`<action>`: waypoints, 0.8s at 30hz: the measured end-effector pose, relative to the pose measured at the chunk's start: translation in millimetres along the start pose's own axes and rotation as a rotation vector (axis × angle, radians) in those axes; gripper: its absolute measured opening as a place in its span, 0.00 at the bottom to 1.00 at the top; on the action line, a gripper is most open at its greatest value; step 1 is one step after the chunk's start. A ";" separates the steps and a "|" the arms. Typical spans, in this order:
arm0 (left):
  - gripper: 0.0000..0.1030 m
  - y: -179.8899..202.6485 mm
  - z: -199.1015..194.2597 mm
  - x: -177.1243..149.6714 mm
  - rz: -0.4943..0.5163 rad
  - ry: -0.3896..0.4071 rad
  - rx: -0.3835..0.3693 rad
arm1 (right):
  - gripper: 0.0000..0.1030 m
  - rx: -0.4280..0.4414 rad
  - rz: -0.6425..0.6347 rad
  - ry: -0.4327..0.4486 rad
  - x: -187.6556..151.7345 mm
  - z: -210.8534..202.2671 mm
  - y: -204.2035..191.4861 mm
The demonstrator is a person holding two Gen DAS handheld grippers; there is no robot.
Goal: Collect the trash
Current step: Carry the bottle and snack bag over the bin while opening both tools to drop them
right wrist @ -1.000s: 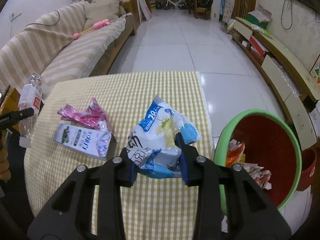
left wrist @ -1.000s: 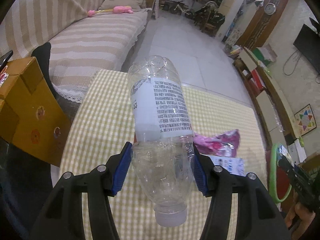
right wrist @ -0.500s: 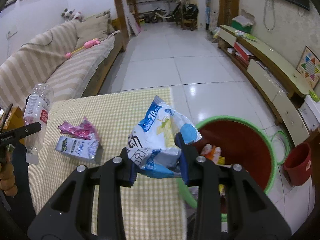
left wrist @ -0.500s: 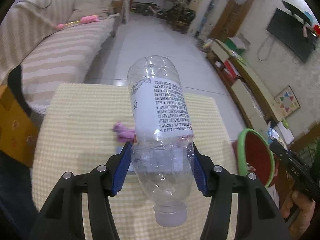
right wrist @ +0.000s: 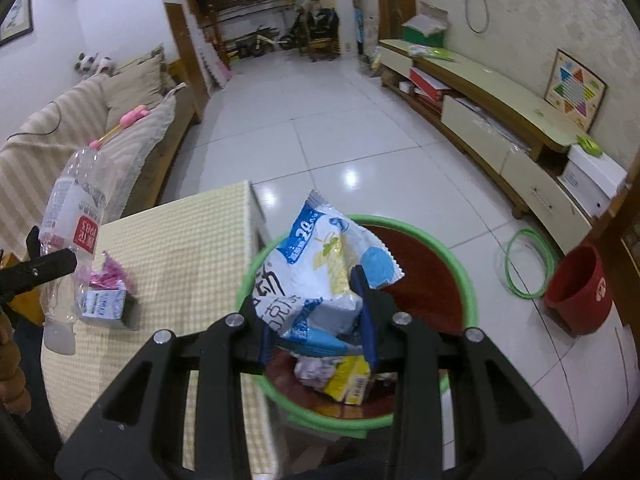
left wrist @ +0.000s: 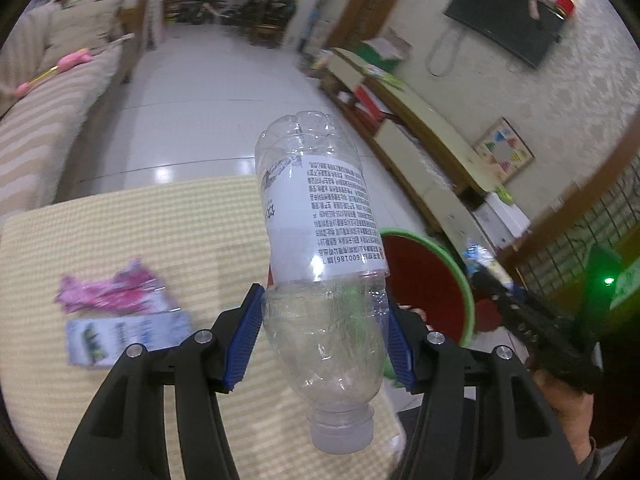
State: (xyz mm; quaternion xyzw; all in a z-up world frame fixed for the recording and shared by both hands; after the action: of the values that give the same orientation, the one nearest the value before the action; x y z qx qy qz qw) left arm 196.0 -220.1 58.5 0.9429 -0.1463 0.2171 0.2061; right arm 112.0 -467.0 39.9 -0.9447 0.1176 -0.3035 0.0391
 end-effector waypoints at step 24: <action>0.56 99.1 91.0 13.2 0.112 -0.155 -0.121 | 0.37 0.018 0.050 -0.056 -12.8 29.4 51.2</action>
State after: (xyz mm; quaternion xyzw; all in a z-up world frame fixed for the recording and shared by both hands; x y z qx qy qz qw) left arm 202.9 -350.2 22.3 0.9330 -0.2271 0.1454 0.2384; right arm 108.8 -513.5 1.4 -0.9493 0.1372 -0.2769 0.0585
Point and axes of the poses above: each gripper's, at about its wrist camera, not at the fingertips, and z roughly the way its jaws point, y to its right, x to its top, the point moved 1 cm from there along z, roughly the way its jaws point, and after that the axes turned 7 degrees about -y, right-handed, at the moved point
